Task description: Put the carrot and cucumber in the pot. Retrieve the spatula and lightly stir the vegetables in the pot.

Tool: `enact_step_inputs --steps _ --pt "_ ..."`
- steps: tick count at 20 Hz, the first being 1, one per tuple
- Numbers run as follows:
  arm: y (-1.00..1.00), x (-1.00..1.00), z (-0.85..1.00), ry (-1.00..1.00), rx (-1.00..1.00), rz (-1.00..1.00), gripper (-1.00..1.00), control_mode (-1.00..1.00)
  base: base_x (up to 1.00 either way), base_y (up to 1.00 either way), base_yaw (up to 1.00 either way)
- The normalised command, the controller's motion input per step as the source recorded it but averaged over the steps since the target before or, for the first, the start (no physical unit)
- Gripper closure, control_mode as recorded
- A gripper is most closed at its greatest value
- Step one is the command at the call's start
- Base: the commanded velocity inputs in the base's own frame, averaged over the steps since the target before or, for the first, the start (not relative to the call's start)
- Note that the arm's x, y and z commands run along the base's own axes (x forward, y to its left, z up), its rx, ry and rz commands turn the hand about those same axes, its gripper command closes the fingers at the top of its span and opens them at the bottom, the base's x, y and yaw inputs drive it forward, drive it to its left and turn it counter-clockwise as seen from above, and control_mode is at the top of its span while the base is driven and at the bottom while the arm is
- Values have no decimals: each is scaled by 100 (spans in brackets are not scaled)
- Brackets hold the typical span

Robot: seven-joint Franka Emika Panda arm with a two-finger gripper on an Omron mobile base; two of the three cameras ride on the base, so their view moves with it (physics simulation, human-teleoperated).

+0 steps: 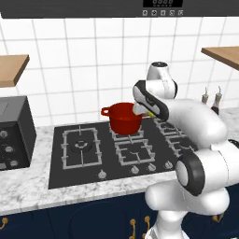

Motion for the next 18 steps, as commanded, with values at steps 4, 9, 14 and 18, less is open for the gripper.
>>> enact_step_inputs --steps 4,9,14,18 --pt "39 67 0 0 0 0 100 -100 0 0 0" --pt "24 62 -14 0 0 0 100 -100 0 0 0" --pt "17 61 -25 0 1 0 100 -100 0 0 0" --pt "18 59 -15 0 1 0 100 -100 0 0 0"
